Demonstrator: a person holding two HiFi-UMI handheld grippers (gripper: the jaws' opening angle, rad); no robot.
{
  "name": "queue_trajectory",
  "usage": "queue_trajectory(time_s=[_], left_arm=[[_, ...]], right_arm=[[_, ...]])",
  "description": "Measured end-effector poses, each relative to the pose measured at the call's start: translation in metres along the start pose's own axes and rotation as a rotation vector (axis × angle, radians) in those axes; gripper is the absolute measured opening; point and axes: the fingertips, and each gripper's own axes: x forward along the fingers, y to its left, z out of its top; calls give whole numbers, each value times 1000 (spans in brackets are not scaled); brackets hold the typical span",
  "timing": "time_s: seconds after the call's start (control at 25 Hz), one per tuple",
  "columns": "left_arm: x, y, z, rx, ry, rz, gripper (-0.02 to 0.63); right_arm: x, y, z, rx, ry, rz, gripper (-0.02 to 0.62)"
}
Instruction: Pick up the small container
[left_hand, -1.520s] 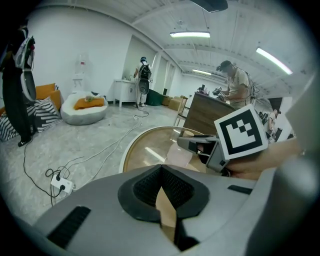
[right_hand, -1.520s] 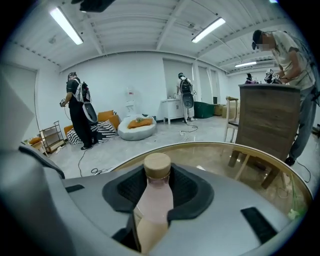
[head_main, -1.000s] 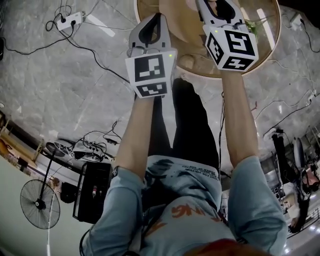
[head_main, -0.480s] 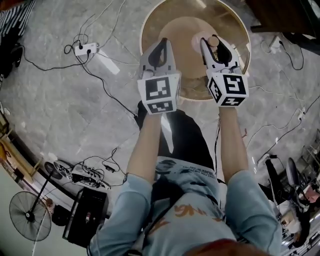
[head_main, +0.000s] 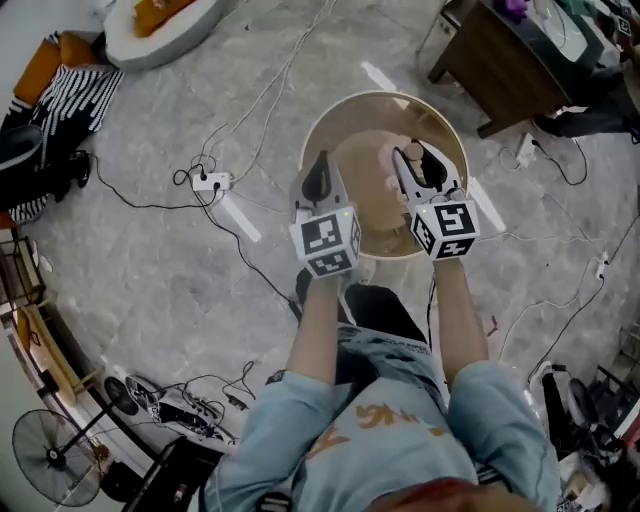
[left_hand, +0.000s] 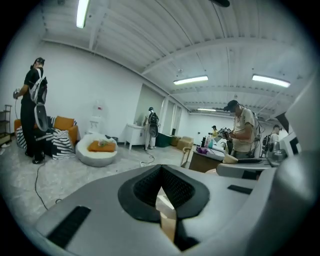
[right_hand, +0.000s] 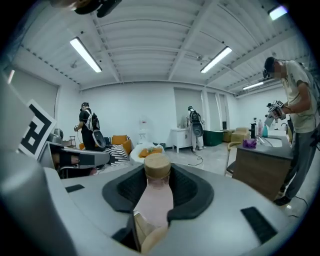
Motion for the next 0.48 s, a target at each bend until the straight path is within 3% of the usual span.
queue_trajectory(time_s=[0.48], left_arm=[[-67, -43, 93, 96, -167, -42, 23]], right_arm=[[-73, 16, 105, -37, -150, -68, 149]])
